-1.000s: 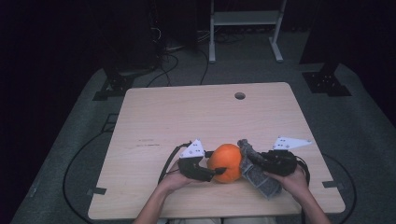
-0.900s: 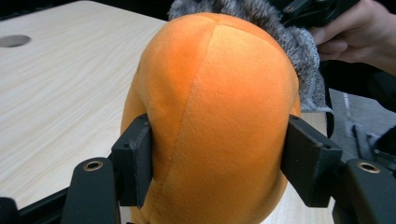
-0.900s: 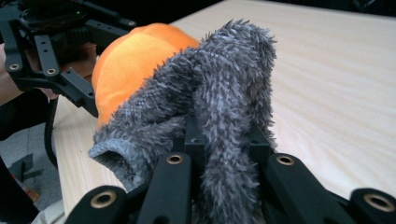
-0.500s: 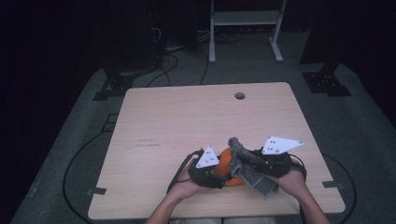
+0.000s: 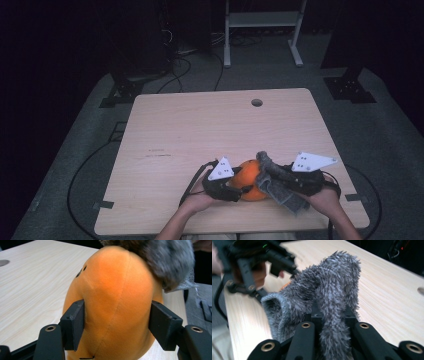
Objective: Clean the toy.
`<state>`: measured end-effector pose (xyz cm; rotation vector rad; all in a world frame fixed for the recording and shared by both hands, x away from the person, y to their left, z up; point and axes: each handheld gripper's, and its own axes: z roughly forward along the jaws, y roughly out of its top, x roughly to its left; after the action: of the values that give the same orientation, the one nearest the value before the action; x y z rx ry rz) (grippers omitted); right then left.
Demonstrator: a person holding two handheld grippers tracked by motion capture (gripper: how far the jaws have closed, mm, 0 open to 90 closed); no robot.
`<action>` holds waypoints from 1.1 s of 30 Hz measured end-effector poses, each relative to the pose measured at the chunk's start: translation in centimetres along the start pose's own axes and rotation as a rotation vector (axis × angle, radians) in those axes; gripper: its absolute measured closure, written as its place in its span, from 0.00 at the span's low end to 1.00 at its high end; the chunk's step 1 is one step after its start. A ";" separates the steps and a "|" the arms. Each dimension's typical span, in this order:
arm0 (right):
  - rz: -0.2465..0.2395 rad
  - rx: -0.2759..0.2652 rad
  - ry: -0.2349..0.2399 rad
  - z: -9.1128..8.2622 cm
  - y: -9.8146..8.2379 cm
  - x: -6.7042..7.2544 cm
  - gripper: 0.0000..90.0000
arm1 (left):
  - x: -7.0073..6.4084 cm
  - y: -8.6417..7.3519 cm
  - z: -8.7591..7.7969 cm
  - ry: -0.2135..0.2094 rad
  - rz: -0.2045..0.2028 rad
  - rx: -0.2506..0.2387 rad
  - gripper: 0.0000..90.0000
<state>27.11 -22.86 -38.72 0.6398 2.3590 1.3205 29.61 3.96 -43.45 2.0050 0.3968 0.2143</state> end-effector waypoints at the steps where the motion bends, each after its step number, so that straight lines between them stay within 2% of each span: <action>1: -0.023 0.004 0.017 -0.1 0.3 0.4 0.86 | 0.0 0.0 0.0 0.000 0.000 0.000 0.38; 2: -0.040 0.007 0.044 -0.1 0.8 1.0 0.86 | -0.1 0.0 0.0 0.003 0.002 0.005 0.39; 4: -0.062 0.004 0.082 0.3 1.5 1.6 0.86 | -1.0 0.3 0.1 0.004 0.075 0.038 0.41; 5: -0.069 0.006 0.092 0.6 1.9 1.8 0.86 | -1.3 0.3 0.2 0.009 0.096 0.046 0.42; 6: -0.075 0.012 0.092 1.0 2.3 1.6 0.86 | -1.5 0.3 0.2 0.016 0.124 0.053 0.42; 8: -0.044 0.006 0.090 1.5 2.8 0.8 0.86 | -1.5 0.2 0.0 0.011 0.131 0.050 0.45; 13: 0.040 0.001 0.085 1.8 2.6 -1.8 0.86 | -0.9 -0.1 -0.2 -0.007 0.093 0.022 0.44; 17: 0.102 0.015 0.044 1.2 0.7 -3.4 0.86 | -0.4 -0.3 -0.3 -0.013 0.065 0.010 0.43; 18: 0.122 0.026 0.039 0.9 -0.1 -3.8 0.86 | 0.0 -0.5 -0.4 -0.006 0.030 0.004 0.40; 21: 0.168 0.028 0.052 0.5 -1.9 -4.0 0.86 | 0.3 -0.5 -0.3 0.008 -0.004 -0.002 0.35; 23: 0.181 0.027 0.061 0.2 -2.8 -3.7 0.86 | 0.2 -0.5 -0.2 0.005 -0.007 0.001 0.34; 27: 0.158 0.021 0.080 -0.5 -2.7 -2.7 0.86 | 0.0 -0.3 -0.1 0.010 -0.011 0.002 0.35; 29: 0.124 0.007 0.114 -0.9 -2.1 -2.0 0.86 | -0.3 -0.2 -0.1 0.012 0.005 0.003 0.39; 30: 0.109 0.008 0.127 -1.0 -1.6 -1.5 0.86 | -0.5 -0.2 0.0 0.004 0.028 0.010 0.40; 31: 0.085 0.013 0.135 -0.8 -1.1 -1.0 0.86 | -0.5 -0.2 0.0 0.004 0.028 0.010 0.41; 32: 0.062 0.021 0.143 -0.6 -0.6 -0.6 0.86 | -1.2 0.0 0.1 -0.003 0.097 0.043 0.42; 33: 0.042 0.026 0.151 -0.3 0.1 -0.3 0.86 | -1.3 0.0 0.1 0.000 0.105 0.048 0.42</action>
<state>27.16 -23.21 -38.47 0.6197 2.4985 1.4037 28.39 3.39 -43.45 2.0750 0.2996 0.2730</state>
